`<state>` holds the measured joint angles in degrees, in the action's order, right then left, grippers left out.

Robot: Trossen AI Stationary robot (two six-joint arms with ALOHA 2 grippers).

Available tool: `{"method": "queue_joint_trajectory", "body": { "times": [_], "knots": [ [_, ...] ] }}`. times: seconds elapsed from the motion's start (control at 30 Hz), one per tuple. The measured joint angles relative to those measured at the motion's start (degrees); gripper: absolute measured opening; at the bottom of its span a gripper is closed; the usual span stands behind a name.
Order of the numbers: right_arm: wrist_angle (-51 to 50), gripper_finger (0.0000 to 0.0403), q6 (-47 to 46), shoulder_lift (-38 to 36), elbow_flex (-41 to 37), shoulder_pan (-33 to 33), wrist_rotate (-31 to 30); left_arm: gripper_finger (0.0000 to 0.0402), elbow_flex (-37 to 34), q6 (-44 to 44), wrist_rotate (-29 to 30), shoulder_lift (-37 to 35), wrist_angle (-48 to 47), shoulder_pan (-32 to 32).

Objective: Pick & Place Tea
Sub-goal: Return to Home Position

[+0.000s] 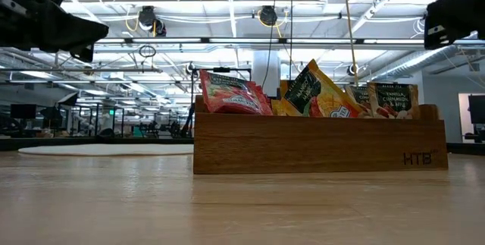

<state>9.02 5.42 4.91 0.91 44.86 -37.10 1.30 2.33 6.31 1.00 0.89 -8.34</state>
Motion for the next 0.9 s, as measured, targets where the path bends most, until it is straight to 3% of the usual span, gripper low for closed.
{"method": "queue_joint_trajectory", "body": {
  "times": [0.07, 0.23, 0.3, 0.37, 0.6, 0.9],
  "knots": [
    [-1.11, 0.0027, -0.14, -1.05, -0.01, -0.68, 2.85, 0.0031, 0.00, -0.98, 0.00, -0.03, -0.05, 0.00],
    [-0.78, 0.0021, 2.69, -2.12, -0.02, -1.02, 19.46, 0.0031, 0.00, -2.72, -0.28, 0.45, -0.08, 0.00],
    [-0.85, 0.0019, 3.10, -2.13, -0.02, -0.98, 22.39, 0.0031, 0.00, -2.30, -0.31, 0.47, -0.08, 0.00],
    [-1.34, 0.0018, 3.36, -2.11, -0.02, -1.01, 21.63, 0.0031, 0.00, -2.41, -0.29, 0.46, -0.07, 0.00],
    [-1.60, 0.0018, 13.27, -1.84, -0.04, -1.02, 8.11, 0.0031, 0.00, -2.50, -0.31, 0.49, 0.15, 0.00],
    [-1.58, 0.0018, 14.36, -1.84, -0.04, -1.02, 7.08, 0.0031, 0.00, -2.62, -0.31, 0.48, 0.28, 0.00]
  ]
}}
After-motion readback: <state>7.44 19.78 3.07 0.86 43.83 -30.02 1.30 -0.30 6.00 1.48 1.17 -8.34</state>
